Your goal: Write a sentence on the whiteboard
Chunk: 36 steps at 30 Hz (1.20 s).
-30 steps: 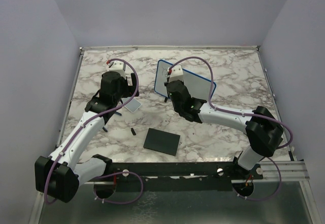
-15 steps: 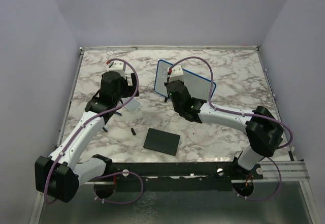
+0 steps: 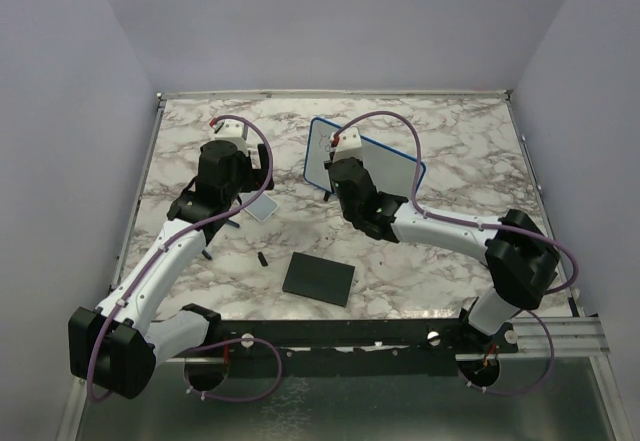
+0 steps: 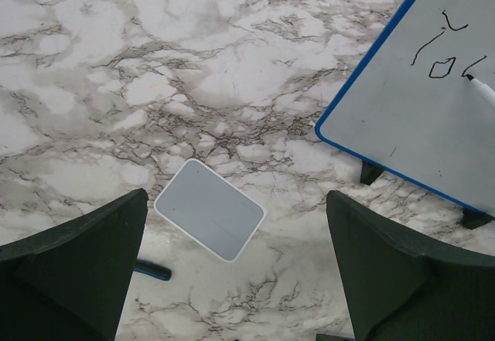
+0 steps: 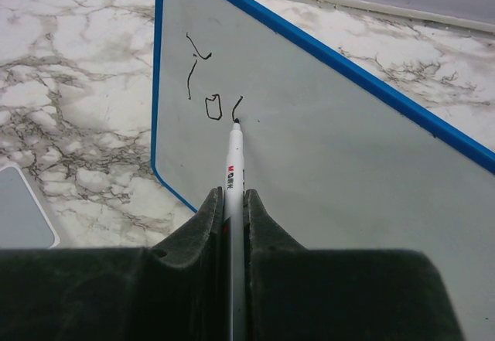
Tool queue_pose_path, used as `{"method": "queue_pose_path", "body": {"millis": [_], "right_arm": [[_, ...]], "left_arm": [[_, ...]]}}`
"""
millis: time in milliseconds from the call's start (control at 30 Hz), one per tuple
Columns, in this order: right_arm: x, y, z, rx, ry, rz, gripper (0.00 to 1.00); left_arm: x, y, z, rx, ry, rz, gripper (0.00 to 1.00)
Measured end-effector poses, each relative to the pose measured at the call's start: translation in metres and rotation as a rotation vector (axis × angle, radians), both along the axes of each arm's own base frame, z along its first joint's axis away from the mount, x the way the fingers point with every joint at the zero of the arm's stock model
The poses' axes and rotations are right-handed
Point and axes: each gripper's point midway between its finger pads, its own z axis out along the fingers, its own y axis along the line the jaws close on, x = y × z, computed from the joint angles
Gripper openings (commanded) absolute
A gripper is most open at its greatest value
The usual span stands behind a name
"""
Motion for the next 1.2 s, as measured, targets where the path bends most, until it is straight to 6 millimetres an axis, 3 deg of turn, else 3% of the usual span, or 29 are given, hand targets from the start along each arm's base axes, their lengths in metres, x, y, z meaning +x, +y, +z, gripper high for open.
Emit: {"method": "queue_pose_path", "body": {"millis": [1200], "right_arm": [[0.0,-0.005,0.011,-0.01,-0.025,-0.009,0.0]], "left_arm": [[-0.001,0.0,0.004,-0.004,-0.011,0.0,0.99]]}}
